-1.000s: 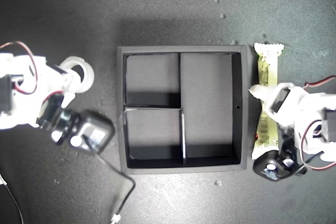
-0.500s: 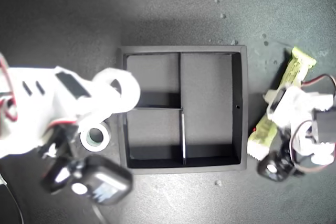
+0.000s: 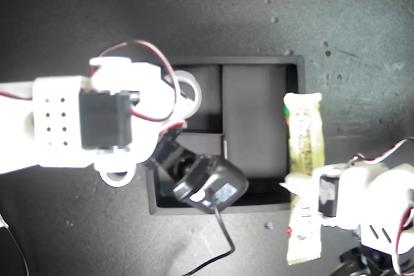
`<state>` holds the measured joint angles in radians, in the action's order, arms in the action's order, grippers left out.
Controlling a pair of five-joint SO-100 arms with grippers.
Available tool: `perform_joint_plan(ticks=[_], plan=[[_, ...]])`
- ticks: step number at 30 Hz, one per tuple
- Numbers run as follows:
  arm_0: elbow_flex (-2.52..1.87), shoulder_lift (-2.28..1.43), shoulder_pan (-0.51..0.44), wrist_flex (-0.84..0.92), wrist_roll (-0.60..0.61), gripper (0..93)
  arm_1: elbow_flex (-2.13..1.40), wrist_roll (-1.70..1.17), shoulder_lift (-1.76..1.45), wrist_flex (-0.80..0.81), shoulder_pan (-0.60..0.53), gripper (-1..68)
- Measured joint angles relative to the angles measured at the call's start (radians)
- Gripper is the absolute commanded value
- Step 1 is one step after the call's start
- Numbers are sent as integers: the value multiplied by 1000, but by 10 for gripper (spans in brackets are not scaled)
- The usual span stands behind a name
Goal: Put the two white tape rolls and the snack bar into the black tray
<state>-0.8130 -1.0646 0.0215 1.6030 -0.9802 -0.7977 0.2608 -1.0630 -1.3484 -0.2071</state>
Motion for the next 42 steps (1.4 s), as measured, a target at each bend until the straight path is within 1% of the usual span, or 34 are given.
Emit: perform_joint_plan(ticks=[4,9,11,14,17,21,24,27,30,34,38,42], plan=[[305,218,11,178,0,33,77,0,106,18,14,66],[457,287,11,212,-2,43,97,0,114,5,8,69],[466,288,11,212,-2,109,106,0,114,-12,0,94],[466,288,8,213,-2,199,120,0,114,-49,-5,160],[449,278,-3,213,-8,255,163,0,114,-127,-3,180],[354,167,-34,213,-25,254,288,0,114,-296,18,170],[233,6,-35,213,-41,246,356,0,87,-414,77,171],[89,-184,-34,213,-71,234,333,0,9,-440,156,168],[-75,-374,-86,213,-143,226,247,0,-120,-448,232,169],[-337,-592,-218,193,-288,219,61,14,-305,-448,298,164],[-687,-792,-337,-29,-417,213,-147,132,-497,-446,319,150],[-983,-887,-425,-282,-497,208,-371,291,-701,-437,321,142]])
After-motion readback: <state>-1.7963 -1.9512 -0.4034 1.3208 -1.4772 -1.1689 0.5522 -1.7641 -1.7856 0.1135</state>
